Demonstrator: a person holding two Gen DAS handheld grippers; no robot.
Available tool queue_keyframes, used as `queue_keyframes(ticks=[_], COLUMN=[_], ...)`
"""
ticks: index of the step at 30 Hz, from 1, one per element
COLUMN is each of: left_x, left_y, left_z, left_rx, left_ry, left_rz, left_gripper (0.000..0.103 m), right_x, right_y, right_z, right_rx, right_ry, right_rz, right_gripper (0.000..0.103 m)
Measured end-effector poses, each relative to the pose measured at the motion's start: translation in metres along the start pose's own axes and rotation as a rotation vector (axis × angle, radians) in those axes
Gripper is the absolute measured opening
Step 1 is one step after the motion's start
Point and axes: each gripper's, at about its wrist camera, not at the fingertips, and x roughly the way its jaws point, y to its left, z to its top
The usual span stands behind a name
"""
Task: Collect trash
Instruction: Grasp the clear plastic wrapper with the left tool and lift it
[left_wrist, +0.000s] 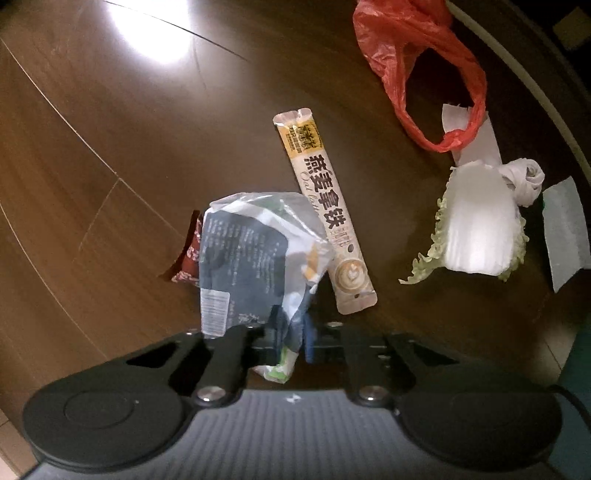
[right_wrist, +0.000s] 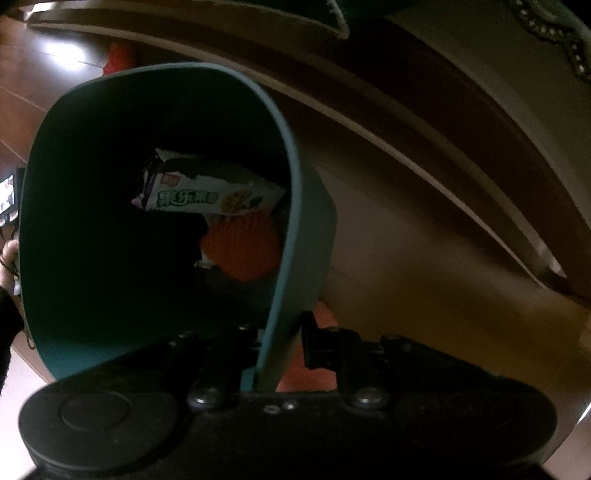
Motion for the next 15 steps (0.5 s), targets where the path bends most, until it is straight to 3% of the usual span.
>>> queue_keyframes(ticks=[5,15], left_x=[-0.034,-0.194], left_y=[0.013,0.017], left_z=[-0.013,-0.048], left_rx=[-0.088,-0.086], left_ry=[-0.012,-0.093], left_rz=[-0.036,-0.058], left_gripper=[0.006,0.005], right_x=[0.003,-0.003], right_y=[-0.004,-0.019], right_z=[-0.002,-0.011], right_rx=[0.000,-0.024], right_ry=[-0.031,-0.080], right_rz=[0.011,0.007], right_gripper=[0.012,0.012])
